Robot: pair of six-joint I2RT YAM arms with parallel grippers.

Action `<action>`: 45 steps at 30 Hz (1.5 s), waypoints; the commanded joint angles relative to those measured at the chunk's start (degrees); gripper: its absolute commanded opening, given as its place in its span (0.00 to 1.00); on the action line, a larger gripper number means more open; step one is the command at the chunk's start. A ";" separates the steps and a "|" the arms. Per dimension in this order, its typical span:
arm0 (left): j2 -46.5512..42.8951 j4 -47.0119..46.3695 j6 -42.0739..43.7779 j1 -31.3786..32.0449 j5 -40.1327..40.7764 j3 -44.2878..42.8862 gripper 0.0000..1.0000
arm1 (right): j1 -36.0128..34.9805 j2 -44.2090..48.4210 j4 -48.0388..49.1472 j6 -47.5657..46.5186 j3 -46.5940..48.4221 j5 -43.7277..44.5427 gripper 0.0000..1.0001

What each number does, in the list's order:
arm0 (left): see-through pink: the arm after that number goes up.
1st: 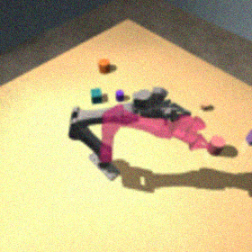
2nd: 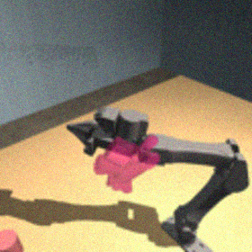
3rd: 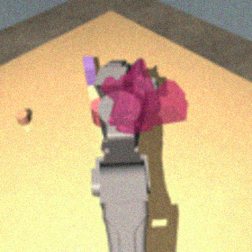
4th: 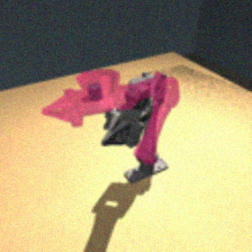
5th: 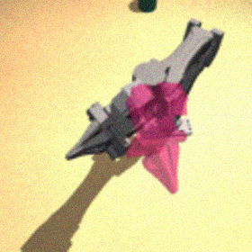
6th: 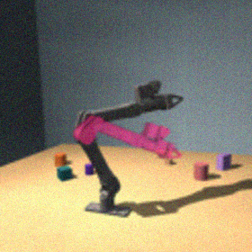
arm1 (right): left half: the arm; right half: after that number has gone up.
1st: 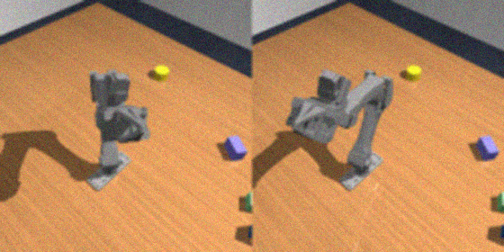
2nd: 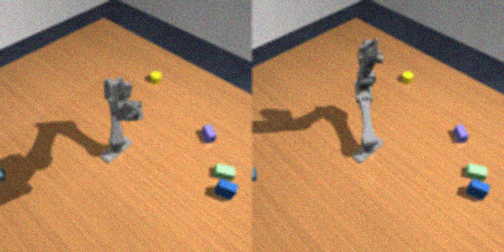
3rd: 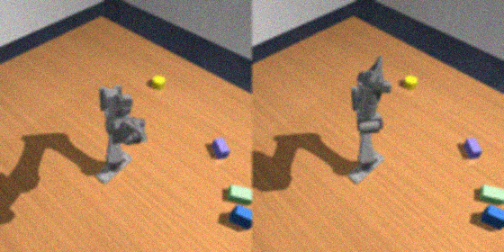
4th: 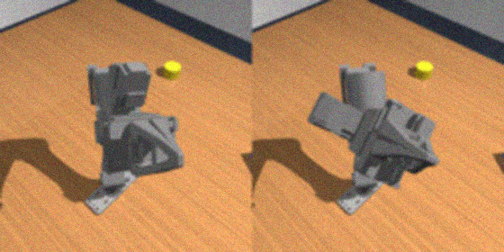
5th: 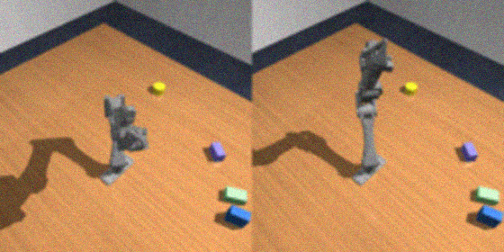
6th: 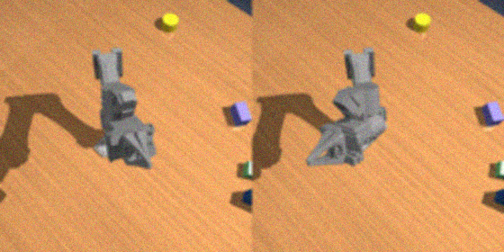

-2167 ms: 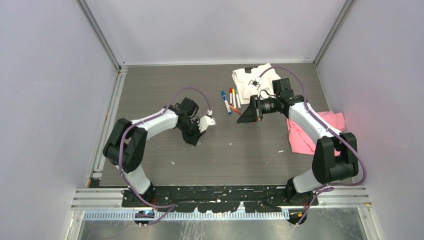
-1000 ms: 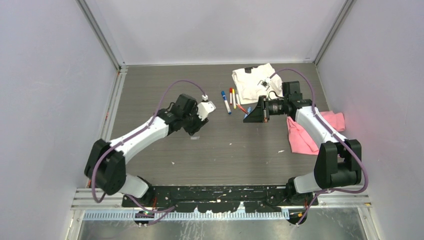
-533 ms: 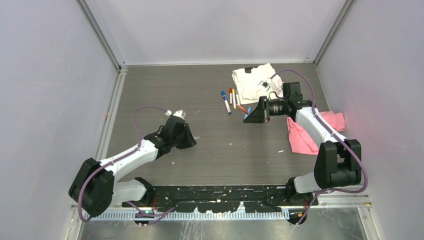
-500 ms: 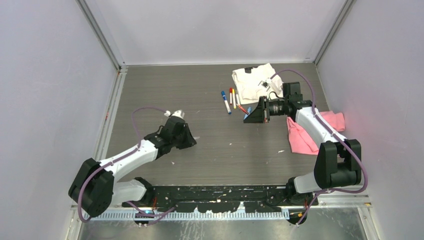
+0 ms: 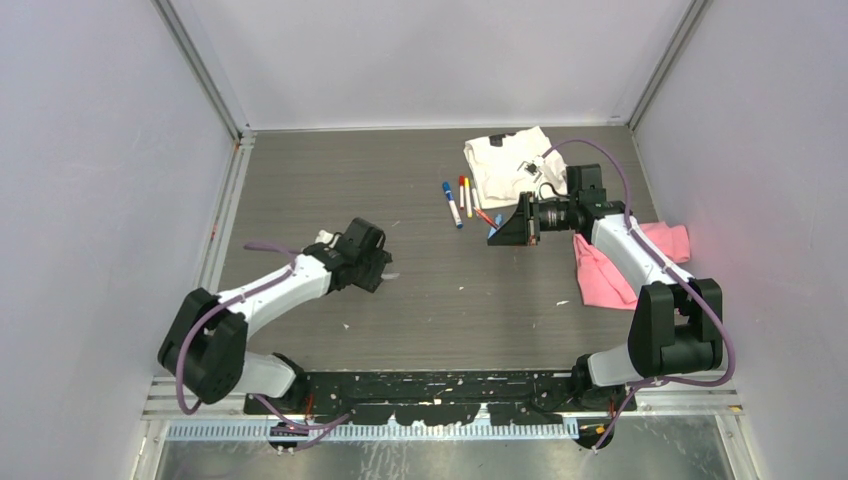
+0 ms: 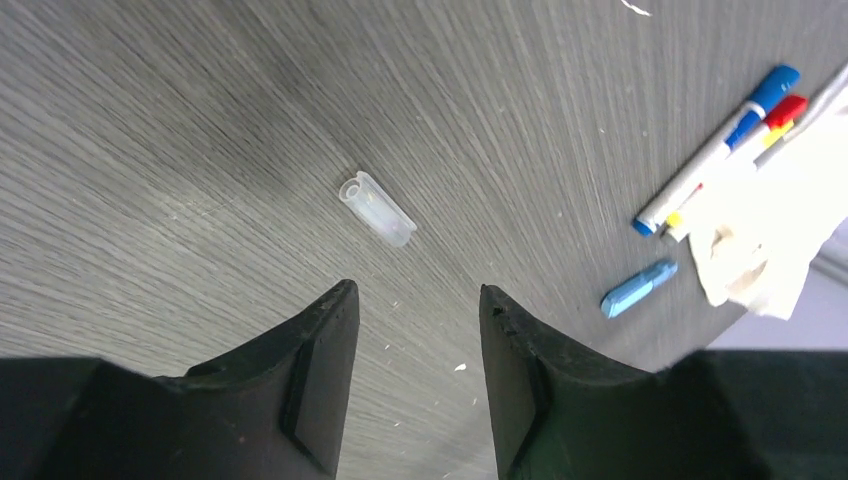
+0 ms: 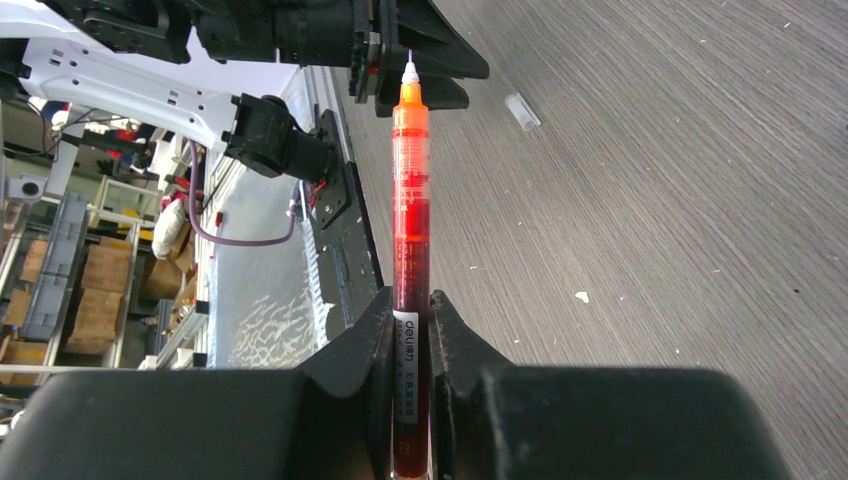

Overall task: Insert the pens into the pen caps
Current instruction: Insert the pen cap onto the pen.

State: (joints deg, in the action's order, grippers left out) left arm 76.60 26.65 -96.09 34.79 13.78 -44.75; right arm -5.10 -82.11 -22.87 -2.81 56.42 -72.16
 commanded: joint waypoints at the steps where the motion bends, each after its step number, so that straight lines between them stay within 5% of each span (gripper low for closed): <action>1: 4.59 1.73 -10.99 -0.21 0.29 -2.75 0.48 | 0.60 1.82 1.87 0.08 -0.04 -1.64 0.01; 16: 16.16 11.66 -17.56 -0.79 -1.51 -10.99 0.33 | 1.58 1.27 1.96 0.17 -0.16 -2.11 0.01; 26: 21.56 17.25 -15.80 -3.11 -4.57 -14.66 0.33 | 1.93 1.09 1.96 0.17 -0.09 -2.28 0.01; 40: 32.45 25.27 -3.32 -5.32 -7.40 -24.19 0.21 | 2.10 1.16 1.96 0.26 -0.09 -2.37 0.01; 45: 40.33 38.51 7.47 -5.72 -2.02 -36.34 0.20 | 2.31 1.21 1.96 0.26 -0.26 -2.45 0.01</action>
State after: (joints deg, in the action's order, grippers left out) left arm 110.19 54.46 -97.89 29.61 5.37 -75.29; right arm -3.14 -82.11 -22.68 -2.66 56.23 -73.21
